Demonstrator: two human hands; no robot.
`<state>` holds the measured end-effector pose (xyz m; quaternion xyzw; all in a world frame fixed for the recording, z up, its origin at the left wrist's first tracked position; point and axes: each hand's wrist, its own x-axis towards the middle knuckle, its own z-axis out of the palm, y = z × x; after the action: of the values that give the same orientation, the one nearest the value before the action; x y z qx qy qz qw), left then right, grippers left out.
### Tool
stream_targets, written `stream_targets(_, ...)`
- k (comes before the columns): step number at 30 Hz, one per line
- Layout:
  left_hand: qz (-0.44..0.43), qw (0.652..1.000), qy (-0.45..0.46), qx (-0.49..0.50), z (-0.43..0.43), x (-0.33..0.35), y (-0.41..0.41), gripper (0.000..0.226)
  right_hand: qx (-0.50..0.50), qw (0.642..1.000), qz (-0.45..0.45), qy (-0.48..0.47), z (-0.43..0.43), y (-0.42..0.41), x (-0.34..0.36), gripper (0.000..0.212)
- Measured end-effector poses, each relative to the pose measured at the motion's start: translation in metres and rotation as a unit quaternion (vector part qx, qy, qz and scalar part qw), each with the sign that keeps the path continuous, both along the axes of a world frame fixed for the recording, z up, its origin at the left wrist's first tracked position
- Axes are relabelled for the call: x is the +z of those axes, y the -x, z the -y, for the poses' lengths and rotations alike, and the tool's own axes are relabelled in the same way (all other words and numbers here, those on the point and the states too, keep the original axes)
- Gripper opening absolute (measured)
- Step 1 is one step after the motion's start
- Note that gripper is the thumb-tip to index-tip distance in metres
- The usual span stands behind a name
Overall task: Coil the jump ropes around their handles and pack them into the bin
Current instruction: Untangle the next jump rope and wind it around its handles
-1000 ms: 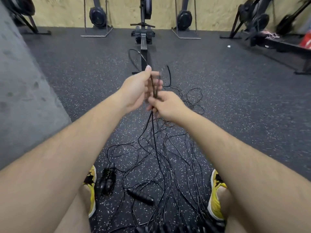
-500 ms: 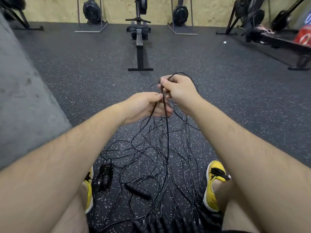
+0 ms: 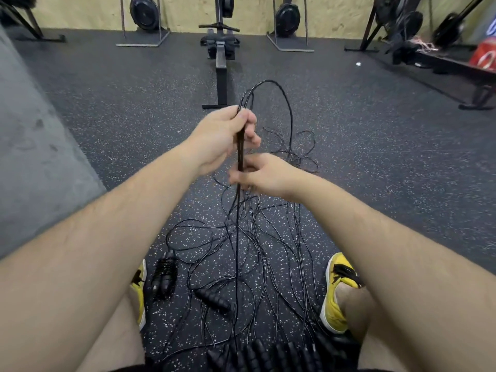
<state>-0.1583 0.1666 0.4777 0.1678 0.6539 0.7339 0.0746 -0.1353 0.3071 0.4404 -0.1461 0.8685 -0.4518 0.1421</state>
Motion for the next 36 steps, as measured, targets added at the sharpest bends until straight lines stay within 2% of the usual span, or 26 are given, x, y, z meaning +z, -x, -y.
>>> stream_targets(4,-0.004,0.998,0.057,0.014,0.010,-0.011,-0.001,0.036,-0.073,0.993,-0.095,0.009,0.008,0.013,0.005,0.016)
stream_targets(7,0.040,0.986,0.148,-0.065,0.026,-0.034,-0.010,0.045,-0.135,0.975,-0.163,0.066,0.007,0.019,0.023,0.017)
stream_targets(10,0.037,0.947,0.301,-0.103,0.030,-0.056,-0.026,0.025,-0.170,0.963,-0.170,0.125,0.007,0.021,0.041,0.017)
stream_targets(12,0.035,0.940,0.332,-0.070,0.029,-0.061,-0.031,0.020,-0.178,0.956,-0.163,0.167,0.006,0.021,0.046,0.017)
stream_targets(14,0.015,0.943,0.331,-0.022,0.028,-0.053,-0.031,0.021,-0.166,0.954,-0.124,0.215,0.004,0.022,0.048,0.019)
stream_targets(16,-0.016,0.960,0.280,0.024,0.027,-0.036,-0.029,0.021,-0.130,0.966,-0.069,0.211,-0.001,0.018,0.047,0.023)
stream_targets(17,-0.041,0.964,0.258,0.054,0.027,-0.026,-0.027,0.022,-0.099,0.979,-0.048,0.173,-0.004,0.014,0.045,0.027)
stream_targets(19,-0.089,0.964,0.233,0.096,0.027,-0.009,-0.024,0.024,-0.012,0.999,-0.030,0.036,-0.005,0.002,0.034,0.033)
stream_targets(21,-0.104,0.971,0.192,0.096,0.026,-0.001,-0.021,0.024,0.053,0.997,-0.019,-0.056,0.002,-0.009,0.017,0.023)
stream_targets(23,-0.103,0.975,0.170,0.096,0.024,0.000,-0.019,0.024,0.031,0.997,-0.036,-0.063,0.014,-0.010,0.004,0.003)
stream_targets(26,-0.079,0.980,0.154,0.097,0.026,-0.007,-0.015,0.025,-0.042,0.997,-0.064,-0.026,0.021,-0.002,0.001,0.015)
stream_targets(28,-0.034,0.987,0.145,0.062,0.031,-0.017,-0.014,0.034,-0.068,0.991,-0.116,-0.017,0.019,0.000,0.008,0.018)
stream_targets(30,0.008,0.984,0.180,0.001,0.037,-0.031,-0.018,0.037,-0.090,0.981,-0.172,-0.018,0.017,0.003,0.015,0.021)
stream_targets(33,0.041,0.958,0.272,-0.077,0.036,-0.055,-0.028,0.024,-0.126,0.969,-0.210,0.037,0.019,0.010,0.024,0.020)
stream_targets(36,0.036,0.940,0.336,-0.050,0.032,-0.073,-0.032,0.015,-0.157,0.959,-0.219,0.089,0.019,0.014,0.031,0.020)
